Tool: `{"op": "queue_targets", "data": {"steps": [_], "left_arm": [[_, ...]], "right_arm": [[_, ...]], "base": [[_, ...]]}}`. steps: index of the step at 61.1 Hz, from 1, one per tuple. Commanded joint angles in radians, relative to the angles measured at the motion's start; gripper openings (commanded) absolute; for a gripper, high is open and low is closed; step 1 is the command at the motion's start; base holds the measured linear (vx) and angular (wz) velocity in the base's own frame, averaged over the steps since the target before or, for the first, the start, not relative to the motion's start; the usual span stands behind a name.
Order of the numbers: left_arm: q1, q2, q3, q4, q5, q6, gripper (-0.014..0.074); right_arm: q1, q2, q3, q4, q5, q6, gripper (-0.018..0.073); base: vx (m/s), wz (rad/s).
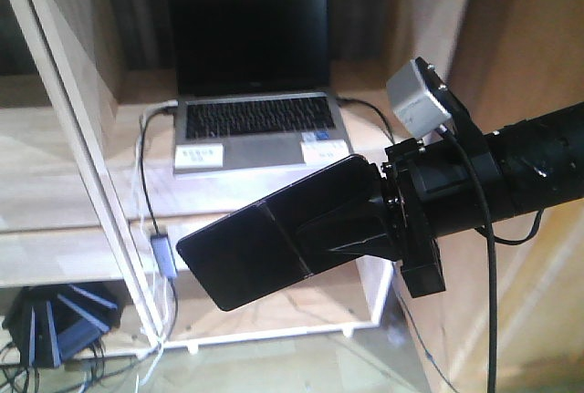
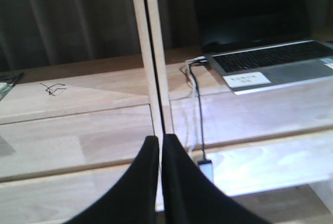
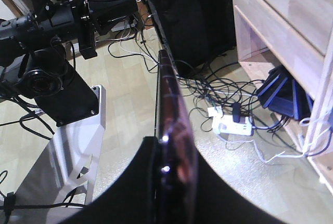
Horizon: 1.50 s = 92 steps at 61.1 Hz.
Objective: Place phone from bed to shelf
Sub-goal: 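Raise the held phone with the right gripper above the upper shelf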
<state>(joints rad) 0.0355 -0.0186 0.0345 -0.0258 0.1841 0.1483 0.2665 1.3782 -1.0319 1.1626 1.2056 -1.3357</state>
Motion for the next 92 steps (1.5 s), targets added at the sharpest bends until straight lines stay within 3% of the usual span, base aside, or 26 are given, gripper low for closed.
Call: {"op": "queue_targets", "data": {"steps": [1,47,92], "left_arm": [[0.003,-0.006,-0.023,-0.009,-0.073,-0.006,0.0001],[0.003,-0.006,-0.023,-0.009,-0.073,-0.006,0.0001],[0.003,-0.006,-0.023,-0.009,-0.073,-0.006,0.0001]], "right_arm": [[0.0,-0.033,-0.028,0.079,0.071,-0.011,-0.0003],[0.0,-0.033,-0.028,0.079,0.071,-0.011,-0.0003],[0.0,-0.033,-0.028,0.079,0.071,-0.011,-0.0003]], "base": [[0.35,0.16],[0.27,0.14],[0.08,0.02]]}}
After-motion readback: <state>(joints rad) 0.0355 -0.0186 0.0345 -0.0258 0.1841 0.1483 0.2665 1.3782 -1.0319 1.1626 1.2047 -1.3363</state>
